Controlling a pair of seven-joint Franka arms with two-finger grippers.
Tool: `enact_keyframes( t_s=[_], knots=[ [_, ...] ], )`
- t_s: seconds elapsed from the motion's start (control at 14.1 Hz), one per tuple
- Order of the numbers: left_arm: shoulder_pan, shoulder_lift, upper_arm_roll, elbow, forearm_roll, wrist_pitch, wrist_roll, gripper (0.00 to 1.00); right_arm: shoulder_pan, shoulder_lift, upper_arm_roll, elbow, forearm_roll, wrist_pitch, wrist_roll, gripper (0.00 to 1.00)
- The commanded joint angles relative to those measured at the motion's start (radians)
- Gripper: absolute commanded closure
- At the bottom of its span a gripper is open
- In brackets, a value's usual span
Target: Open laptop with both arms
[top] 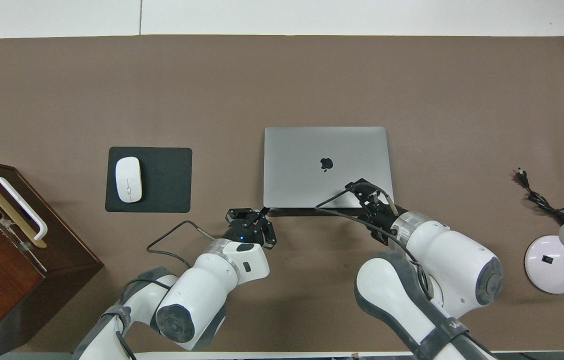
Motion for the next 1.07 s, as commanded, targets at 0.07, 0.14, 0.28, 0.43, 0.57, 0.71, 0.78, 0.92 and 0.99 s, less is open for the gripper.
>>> enact_keyframes(
  t_s=[0.07, 0.14, 0.28, 0.43, 0.57, 0.71, 0.78, 0.92, 0.99],
  knots=[
    [-0.015, 0.051, 0.016, 0.036, 0.006, 0.025, 0.008, 1.00, -0.012, 0.021, 0.005, 0.022, 0.032, 0.018, -0.048, 0.00],
    [-0.015, 0.056, 0.016, 0.039, 0.006, 0.025, 0.008, 1.00, -0.016, 0.022, 0.005, 0.028, 0.032, 0.018, -0.051, 0.00],
    [-0.015, 0.058, 0.016, 0.040, 0.006, 0.025, 0.008, 1.00, -0.030, 0.027, 0.005, 0.030, 0.032, 0.018, -0.073, 0.00],
    [-0.016, 0.078, 0.016, 0.056, 0.006, 0.025, 0.008, 1.00, -0.030, 0.036, 0.005, 0.047, 0.032, 0.018, -0.074, 0.00],
    [-0.018, 0.107, 0.016, 0.074, 0.006, 0.025, 0.010, 1.00, -0.039, 0.050, 0.005, 0.079, 0.032, 0.018, -0.076, 0.00],
    [-0.027, 0.111, 0.018, 0.076, 0.006, 0.025, 0.010, 1.00, -0.042, 0.062, 0.005, 0.102, 0.032, 0.018, -0.085, 0.00],
    [-0.027, 0.114, 0.018, 0.077, 0.006, 0.025, 0.010, 1.00, -0.042, 0.065, 0.005, 0.110, 0.032, 0.018, -0.085, 0.00],
    [-0.027, 0.116, 0.018, 0.077, 0.009, 0.025, 0.011, 1.00, -0.042, 0.073, 0.005, 0.130, 0.032, 0.020, -0.091, 0.00],
    [-0.027, 0.116, 0.018, 0.077, 0.012, 0.027, 0.011, 1.00, -0.042, 0.082, 0.005, 0.145, 0.032, 0.020, -0.091, 0.00]
  ],
)
